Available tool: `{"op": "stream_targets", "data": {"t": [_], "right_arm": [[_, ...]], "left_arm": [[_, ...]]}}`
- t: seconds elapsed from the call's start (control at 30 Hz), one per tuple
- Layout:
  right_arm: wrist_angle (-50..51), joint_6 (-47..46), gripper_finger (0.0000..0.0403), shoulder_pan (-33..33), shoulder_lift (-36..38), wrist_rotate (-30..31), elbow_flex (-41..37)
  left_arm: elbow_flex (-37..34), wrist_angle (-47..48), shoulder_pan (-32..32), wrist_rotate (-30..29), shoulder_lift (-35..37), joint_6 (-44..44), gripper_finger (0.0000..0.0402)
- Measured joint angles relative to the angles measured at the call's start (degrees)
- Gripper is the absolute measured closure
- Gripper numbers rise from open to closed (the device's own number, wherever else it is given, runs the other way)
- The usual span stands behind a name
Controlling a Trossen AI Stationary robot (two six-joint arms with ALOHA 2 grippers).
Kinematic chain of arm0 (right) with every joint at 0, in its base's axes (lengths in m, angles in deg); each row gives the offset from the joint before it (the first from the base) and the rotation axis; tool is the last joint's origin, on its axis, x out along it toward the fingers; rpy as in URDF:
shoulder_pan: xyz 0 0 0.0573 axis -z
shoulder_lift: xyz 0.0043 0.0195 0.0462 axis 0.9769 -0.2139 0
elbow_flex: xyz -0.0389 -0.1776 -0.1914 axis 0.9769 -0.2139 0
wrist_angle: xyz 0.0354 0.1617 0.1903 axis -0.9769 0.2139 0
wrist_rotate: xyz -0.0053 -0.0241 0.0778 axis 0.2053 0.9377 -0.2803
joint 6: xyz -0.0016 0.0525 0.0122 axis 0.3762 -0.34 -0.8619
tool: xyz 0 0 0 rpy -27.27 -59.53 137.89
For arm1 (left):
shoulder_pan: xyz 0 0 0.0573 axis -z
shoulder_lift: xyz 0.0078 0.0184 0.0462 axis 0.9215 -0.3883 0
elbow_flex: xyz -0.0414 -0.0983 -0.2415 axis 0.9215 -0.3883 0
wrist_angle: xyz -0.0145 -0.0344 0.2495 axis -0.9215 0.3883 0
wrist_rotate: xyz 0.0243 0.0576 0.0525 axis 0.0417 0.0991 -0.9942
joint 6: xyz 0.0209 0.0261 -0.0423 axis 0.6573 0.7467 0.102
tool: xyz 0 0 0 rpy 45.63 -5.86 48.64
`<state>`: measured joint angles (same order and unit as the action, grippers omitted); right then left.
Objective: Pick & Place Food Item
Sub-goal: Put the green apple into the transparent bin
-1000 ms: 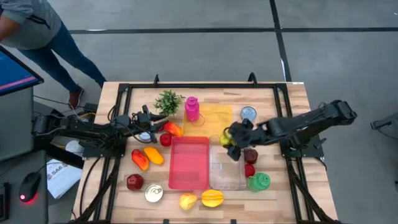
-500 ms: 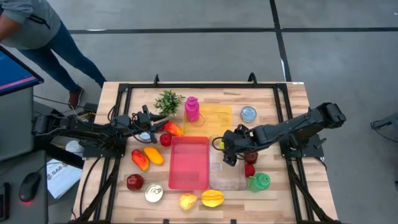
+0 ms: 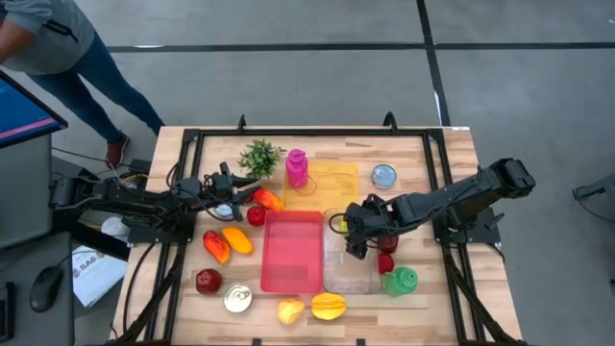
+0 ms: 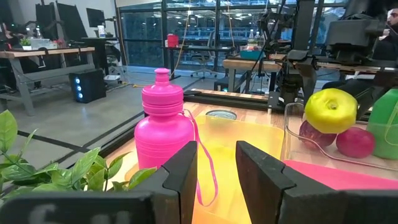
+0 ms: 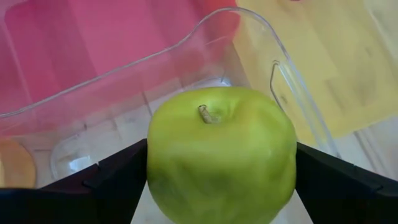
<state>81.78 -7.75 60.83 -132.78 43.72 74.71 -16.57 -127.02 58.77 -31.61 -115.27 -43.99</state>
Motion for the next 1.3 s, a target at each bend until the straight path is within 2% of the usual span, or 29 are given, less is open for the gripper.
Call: {"op": "stream_targets", "data": {"t": [0.97,1.3], "right_arm": [[0.9,7.7,0.0046,1.2,0.1,-4.5,0.0],[0.1,2.4,0.0046,2.3,0.1,-4.7,0.0]], "left_arm": [[0.0,0.0,0.0,0.0,0.0,0.0,0.0302],[0.0,0.0,0.0,0.0,0.0,0.0,0.0302]]}}
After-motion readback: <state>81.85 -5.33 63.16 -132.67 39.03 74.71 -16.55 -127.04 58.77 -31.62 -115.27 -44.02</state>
